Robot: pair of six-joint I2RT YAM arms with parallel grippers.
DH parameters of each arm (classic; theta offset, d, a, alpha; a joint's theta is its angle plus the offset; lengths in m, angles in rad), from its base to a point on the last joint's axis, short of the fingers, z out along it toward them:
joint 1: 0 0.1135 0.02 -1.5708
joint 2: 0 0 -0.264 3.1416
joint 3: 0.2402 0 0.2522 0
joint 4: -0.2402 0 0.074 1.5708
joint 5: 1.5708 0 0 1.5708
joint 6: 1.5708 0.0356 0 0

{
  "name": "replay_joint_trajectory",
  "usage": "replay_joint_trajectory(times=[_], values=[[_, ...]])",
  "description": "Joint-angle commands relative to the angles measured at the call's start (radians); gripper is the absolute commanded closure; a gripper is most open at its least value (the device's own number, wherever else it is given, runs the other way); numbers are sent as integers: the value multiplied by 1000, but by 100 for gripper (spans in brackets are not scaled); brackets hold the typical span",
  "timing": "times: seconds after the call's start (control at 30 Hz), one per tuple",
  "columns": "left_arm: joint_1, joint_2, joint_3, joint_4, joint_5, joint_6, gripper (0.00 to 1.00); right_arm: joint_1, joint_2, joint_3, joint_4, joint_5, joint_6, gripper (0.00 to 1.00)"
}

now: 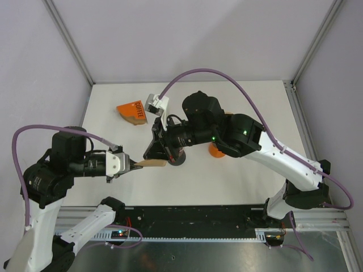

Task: Place the coffee filter in the dripper
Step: Place the coffee filter in the coffee dripper.

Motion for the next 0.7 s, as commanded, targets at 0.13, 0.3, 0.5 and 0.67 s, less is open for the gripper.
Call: replay_joint_trajectory(times=[0.13, 0.3, 0.5, 0.67], values=[[-7, -8, 8, -54, -13, 8, 100, 10, -27, 4, 38, 46, 15, 100], [-7, 3, 36, -52, -30, 12, 100, 75, -26, -13, 49, 97, 4, 100], [-6, 8, 43, -51, -25, 13, 100, 141, -17, -12, 28, 150, -22, 100], [-5, 7, 50, -52, -11, 10, 100, 157, -24, -26, 21, 189, -30, 100]])
